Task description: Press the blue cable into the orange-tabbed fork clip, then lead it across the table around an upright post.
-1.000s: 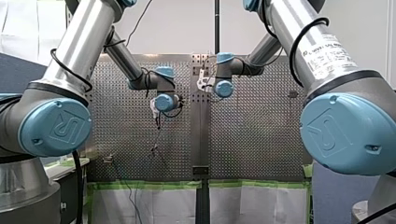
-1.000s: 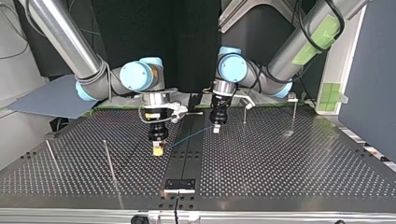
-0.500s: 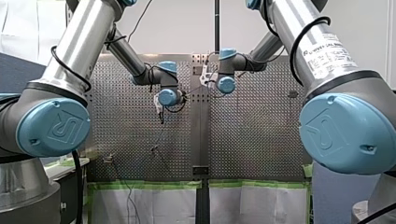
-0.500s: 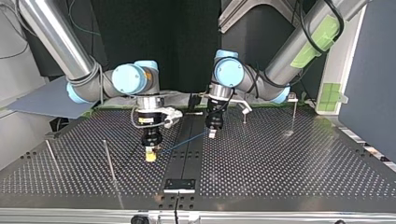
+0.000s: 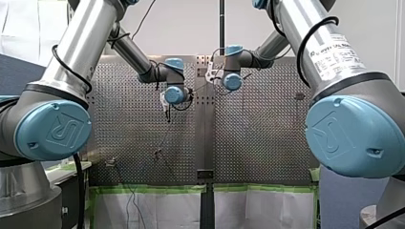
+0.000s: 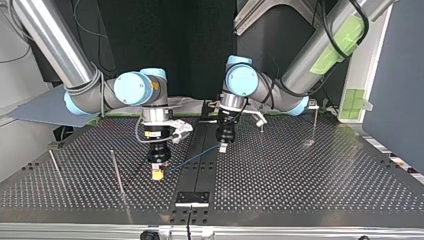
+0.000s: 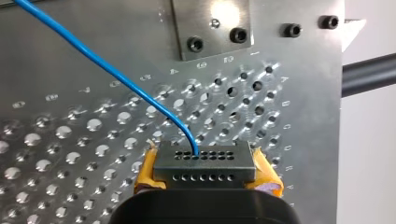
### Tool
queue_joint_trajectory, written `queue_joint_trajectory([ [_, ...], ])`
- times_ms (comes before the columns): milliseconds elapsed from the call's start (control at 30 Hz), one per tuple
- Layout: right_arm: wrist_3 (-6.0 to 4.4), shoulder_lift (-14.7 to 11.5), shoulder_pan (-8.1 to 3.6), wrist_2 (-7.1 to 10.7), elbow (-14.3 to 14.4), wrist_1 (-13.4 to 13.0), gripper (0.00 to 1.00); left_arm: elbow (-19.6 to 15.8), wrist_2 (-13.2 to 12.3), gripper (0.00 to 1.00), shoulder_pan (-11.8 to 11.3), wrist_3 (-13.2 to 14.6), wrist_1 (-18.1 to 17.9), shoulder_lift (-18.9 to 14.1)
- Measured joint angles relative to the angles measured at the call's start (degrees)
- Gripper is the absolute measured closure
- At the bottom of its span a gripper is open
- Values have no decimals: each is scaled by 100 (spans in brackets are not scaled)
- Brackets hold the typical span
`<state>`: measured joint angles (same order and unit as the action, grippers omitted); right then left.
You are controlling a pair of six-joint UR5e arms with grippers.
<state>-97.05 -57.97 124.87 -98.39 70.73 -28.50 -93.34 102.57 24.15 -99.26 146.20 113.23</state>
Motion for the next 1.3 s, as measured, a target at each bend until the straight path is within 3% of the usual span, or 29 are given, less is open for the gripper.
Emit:
queue_joint_trajectory([
  [300,0,-52,-4,49,-134,88,100,36,4,100,14,-42,74,-203],
  [567,-10,-141,-20,55,-157,107,100,273,-11,100,20,-66,278,-215],
  [1300,-69,-354,-172,56,-165,170,100,501,-80,100,-26,-189,445,-213],
])
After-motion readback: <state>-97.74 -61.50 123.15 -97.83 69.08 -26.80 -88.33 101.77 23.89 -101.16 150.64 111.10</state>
